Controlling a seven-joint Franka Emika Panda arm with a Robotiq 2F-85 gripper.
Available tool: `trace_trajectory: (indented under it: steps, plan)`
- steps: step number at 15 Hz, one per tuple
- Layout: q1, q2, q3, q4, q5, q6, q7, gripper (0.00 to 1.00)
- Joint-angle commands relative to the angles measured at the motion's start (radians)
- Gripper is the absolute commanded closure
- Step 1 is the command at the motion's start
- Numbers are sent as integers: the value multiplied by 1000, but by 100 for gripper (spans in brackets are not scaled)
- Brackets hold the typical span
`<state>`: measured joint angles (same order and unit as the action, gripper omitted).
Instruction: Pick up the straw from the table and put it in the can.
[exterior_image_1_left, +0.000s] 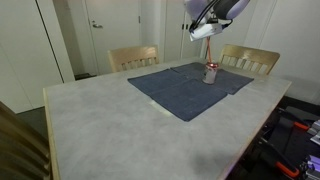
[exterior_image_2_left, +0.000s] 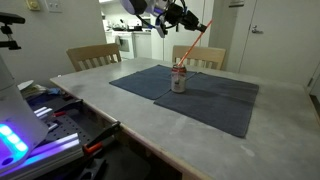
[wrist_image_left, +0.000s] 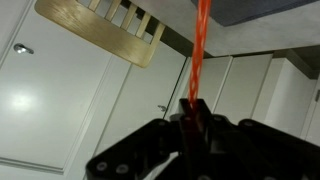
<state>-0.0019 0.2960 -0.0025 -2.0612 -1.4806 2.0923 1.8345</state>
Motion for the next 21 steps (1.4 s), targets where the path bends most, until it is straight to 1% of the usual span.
trace_trajectory:
  steps: [1, 7, 13, 17, 21]
  plan:
    - [7, 41, 5, 24, -9, -20, 29, 98]
    - [12, 55, 3, 28, -17, -40, 72, 98]
    - [30, 37, 13, 3, 21, -134, 55, 98]
    - [57, 40, 32, -4, 41, -222, 72, 98]
    - [73, 54, 48, 0, 59, -267, 121, 98]
